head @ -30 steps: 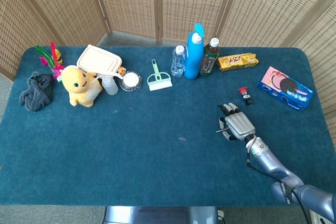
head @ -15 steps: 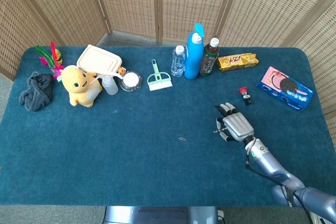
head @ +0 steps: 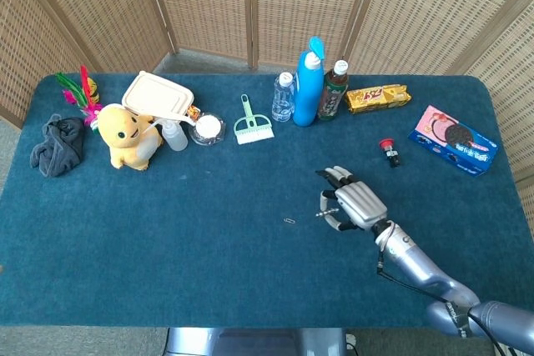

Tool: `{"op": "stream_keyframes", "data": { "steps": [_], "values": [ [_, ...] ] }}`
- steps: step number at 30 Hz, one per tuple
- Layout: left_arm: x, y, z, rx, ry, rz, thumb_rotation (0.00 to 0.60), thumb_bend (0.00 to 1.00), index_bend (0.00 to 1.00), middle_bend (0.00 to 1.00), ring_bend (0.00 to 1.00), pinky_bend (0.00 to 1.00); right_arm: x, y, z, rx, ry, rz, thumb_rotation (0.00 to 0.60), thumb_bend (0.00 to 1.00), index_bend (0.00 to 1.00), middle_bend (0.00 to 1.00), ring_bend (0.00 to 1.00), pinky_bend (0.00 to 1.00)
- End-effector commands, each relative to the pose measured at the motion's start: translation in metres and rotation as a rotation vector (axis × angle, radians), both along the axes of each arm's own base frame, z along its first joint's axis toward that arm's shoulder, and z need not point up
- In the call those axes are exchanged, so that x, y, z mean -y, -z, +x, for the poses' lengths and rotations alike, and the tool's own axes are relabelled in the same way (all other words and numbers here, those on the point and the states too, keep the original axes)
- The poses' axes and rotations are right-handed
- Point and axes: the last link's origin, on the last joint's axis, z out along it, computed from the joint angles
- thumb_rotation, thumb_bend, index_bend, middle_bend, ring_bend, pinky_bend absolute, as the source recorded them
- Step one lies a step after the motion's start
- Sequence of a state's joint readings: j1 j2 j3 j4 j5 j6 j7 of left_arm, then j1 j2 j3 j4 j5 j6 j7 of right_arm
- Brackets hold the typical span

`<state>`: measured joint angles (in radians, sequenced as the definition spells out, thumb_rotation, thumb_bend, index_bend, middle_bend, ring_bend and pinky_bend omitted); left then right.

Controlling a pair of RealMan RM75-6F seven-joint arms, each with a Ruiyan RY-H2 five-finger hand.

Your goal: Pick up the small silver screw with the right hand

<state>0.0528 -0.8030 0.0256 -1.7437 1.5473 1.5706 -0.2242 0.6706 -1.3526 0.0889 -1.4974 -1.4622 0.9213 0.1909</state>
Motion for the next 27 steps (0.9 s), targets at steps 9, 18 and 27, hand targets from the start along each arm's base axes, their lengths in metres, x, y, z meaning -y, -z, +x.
{"op": "stream_keyframes", "data": {
  "steps": [9, 18, 27],
  "values": [
    [-0.001, 0.000, -0.001, 0.001, 0.002, -0.006, 0.600, 0.36, 0.00, 0.00, 0.00, 0.05, 0.002, 0.015, 0.047, 0.199, 0.087, 0.134, 0.600, 0.53, 0.64, 0.10, 0.00, 0.02],
    [-0.002, 0.001, -0.001, 0.001, 0.000, -0.014, 0.600, 0.36, 0.00, 0.00, 0.00, 0.05, 0.018, 0.034, 0.067, 0.349, 0.216, 0.204, 0.600, 0.54, 0.67, 0.10, 0.00, 0.03],
    [-0.002, 0.000, -0.002, 0.006, -0.003, -0.012, 0.600, 0.36, 0.00, 0.00, 0.00, 0.05, 0.014, 0.052, 0.071, 0.368, 0.258, 0.250, 0.600, 0.54, 0.67, 0.10, 0.00, 0.03]
  ]
}}
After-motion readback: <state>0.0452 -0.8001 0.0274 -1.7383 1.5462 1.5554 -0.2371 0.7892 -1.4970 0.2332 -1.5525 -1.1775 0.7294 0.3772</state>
